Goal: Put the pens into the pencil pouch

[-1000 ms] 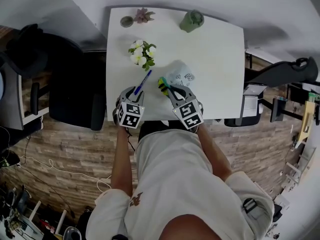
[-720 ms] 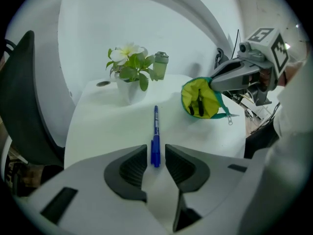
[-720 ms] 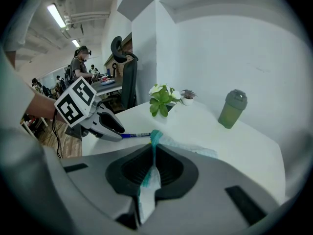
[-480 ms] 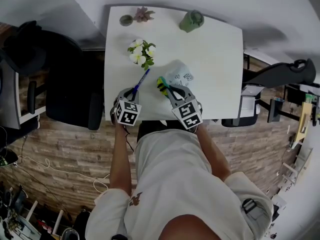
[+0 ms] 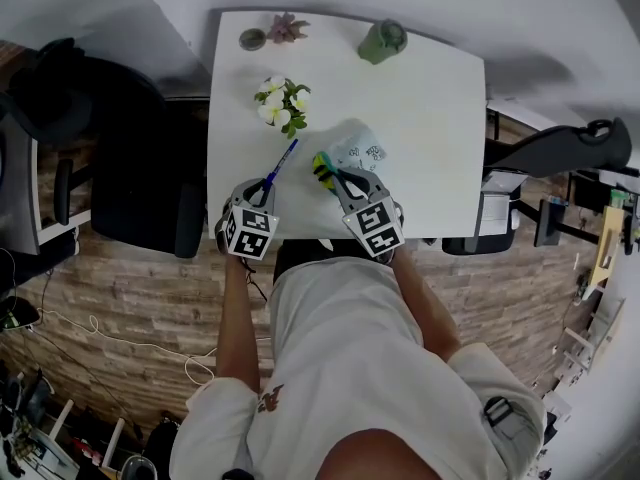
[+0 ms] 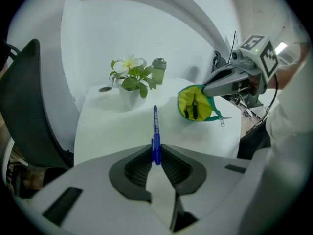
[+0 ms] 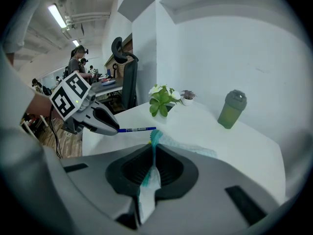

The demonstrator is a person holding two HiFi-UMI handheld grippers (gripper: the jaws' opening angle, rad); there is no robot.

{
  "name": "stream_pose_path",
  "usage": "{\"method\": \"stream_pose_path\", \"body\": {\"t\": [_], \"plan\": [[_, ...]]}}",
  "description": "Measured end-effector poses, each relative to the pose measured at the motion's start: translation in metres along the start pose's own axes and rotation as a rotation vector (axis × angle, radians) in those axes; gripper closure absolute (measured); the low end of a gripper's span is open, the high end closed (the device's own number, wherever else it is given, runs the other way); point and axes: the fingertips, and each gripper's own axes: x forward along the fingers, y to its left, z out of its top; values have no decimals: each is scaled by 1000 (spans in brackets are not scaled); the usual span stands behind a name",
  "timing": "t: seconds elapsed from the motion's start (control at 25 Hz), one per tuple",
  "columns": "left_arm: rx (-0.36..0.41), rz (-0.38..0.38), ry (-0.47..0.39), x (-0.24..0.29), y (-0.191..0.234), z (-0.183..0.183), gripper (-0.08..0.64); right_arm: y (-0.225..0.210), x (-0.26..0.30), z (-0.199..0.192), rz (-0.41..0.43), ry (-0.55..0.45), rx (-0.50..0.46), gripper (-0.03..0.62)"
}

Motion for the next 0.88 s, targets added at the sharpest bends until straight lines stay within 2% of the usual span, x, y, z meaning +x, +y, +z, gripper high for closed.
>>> {"method": "stream_pose_path", "body": {"t": [0.48, 0.88], "plan": [[145, -108, 8, -43, -29, 10, 506, -2, -4, 0, 11, -15, 7, 569], [208, -213, 24, -29, -75, 17, 506, -2, -6, 0, 23, -25, 3, 569]]}}
